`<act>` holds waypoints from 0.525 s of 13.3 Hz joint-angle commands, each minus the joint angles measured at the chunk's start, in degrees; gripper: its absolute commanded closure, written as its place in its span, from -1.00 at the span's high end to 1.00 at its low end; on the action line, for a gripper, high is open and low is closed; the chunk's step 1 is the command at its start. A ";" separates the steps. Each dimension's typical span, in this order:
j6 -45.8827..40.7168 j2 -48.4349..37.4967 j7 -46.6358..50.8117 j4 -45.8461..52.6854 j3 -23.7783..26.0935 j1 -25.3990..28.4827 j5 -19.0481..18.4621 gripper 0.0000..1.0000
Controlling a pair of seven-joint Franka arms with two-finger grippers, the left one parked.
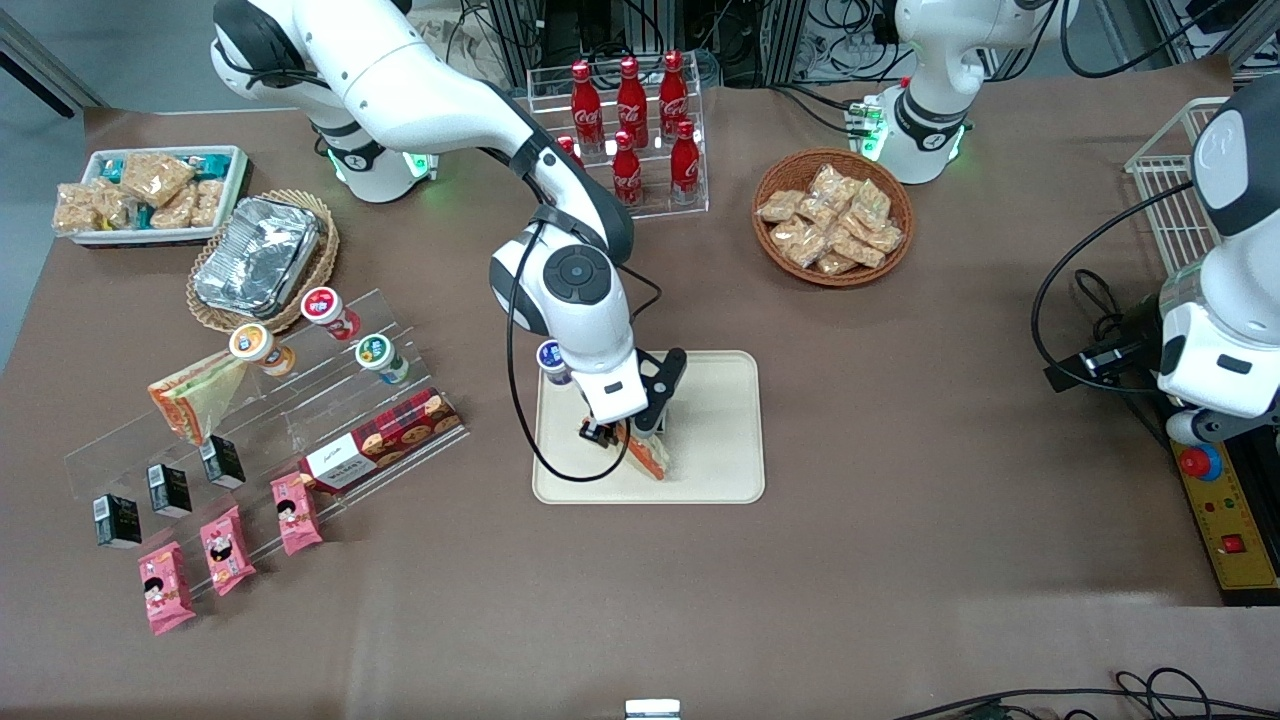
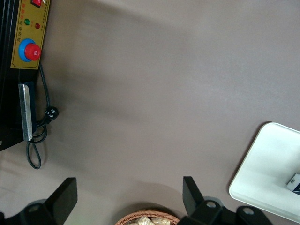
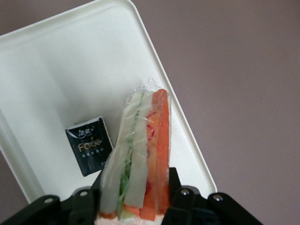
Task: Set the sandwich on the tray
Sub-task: 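Lower the sandwich onto the tray and open the right gripper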
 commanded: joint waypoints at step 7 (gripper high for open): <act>8.44 3.56 0.12 -0.13 0.14 -0.22 -1.81 0.11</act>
